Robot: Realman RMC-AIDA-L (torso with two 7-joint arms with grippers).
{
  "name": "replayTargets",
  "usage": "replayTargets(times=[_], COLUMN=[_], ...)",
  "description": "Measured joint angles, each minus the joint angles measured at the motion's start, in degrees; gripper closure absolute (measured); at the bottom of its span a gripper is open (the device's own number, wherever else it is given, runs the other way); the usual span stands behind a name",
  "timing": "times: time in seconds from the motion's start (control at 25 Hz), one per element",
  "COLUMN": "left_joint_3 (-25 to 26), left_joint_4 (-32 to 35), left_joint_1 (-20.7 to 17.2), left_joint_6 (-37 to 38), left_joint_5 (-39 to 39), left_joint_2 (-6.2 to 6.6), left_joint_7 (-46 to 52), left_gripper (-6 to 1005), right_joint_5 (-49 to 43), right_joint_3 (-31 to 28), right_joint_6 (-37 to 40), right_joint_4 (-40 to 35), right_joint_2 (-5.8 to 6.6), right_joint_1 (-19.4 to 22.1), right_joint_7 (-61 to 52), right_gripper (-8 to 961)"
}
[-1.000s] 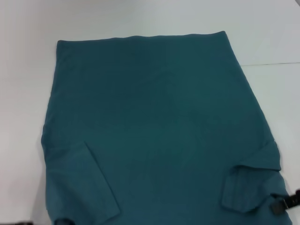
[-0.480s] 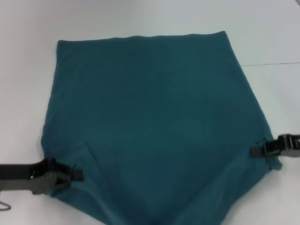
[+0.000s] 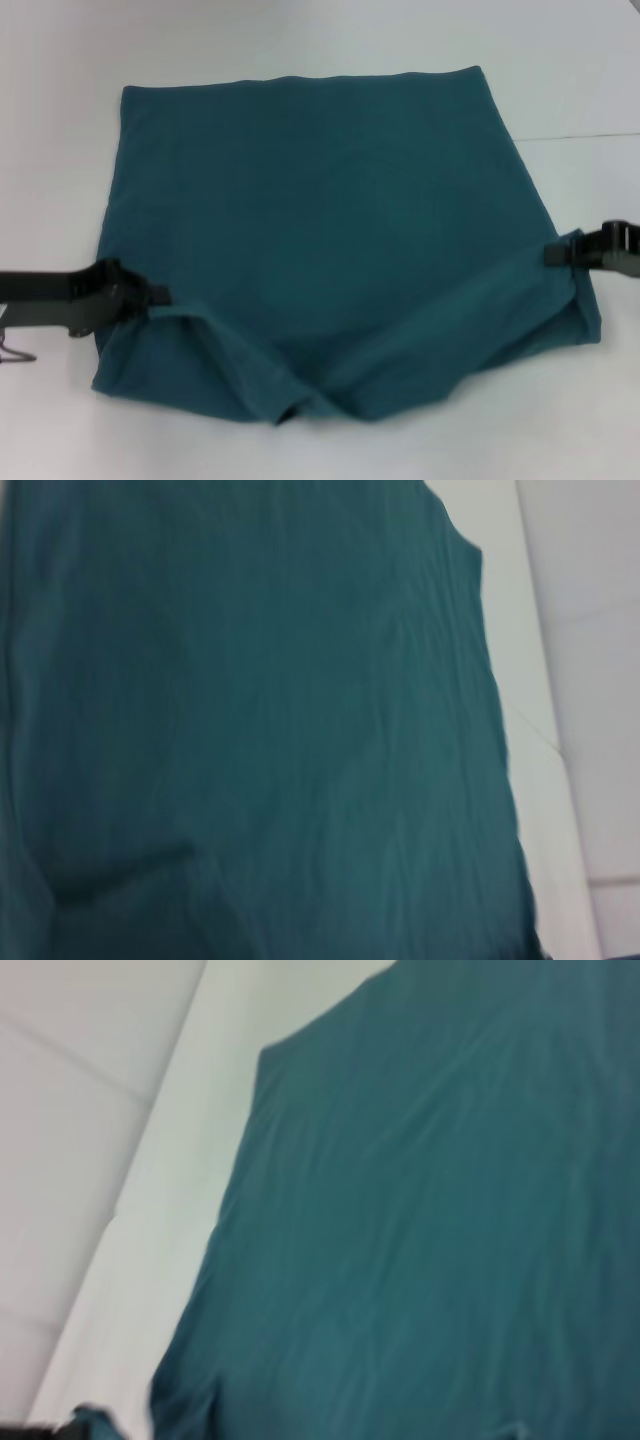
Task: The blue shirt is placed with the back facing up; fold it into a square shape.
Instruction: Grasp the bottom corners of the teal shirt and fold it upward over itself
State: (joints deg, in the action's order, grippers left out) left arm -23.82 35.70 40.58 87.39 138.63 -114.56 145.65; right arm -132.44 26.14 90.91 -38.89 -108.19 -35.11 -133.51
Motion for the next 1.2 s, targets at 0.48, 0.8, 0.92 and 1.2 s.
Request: replayTargets(times=[0.48,0.8,0.92,1.2], left_joint_3=[-10.48,-10.13,-10.07,-11.11], left_joint_4=[-2.15,1.31,1.90,0.82], left_joint_1=[2.17,1.87,2.12,4.56], left_joint_6=[-18.66,-16.88,-16.62,-24.09], left_joint_5=[0.23,-2.33,-4.67,-5.29], left_joint_2=[-2.38,-1.99,-1.22,-1.32], left_joint_7=[5.33,5.61,5.61,5.77], left_gripper=[958,955,954,952], right_joint_5=[-0.34,6.34,11.25,15.16], right_joint_3=[2.38,2.35,2.33,2.85], right_joint_6=[-18.50,-13.33,-9.43,-25.62], right_joint_4=[2.93,2.60,2.59,3.20], right_joint_2=[-2.14,-1.64,-1.14,-2.74], right_joint_1=[-2.41,-2.69,-2.63,-2.81], right_joint_7=[-1.73,-1.52,-1.11,1.36], right_gripper=[839,833,832,827])
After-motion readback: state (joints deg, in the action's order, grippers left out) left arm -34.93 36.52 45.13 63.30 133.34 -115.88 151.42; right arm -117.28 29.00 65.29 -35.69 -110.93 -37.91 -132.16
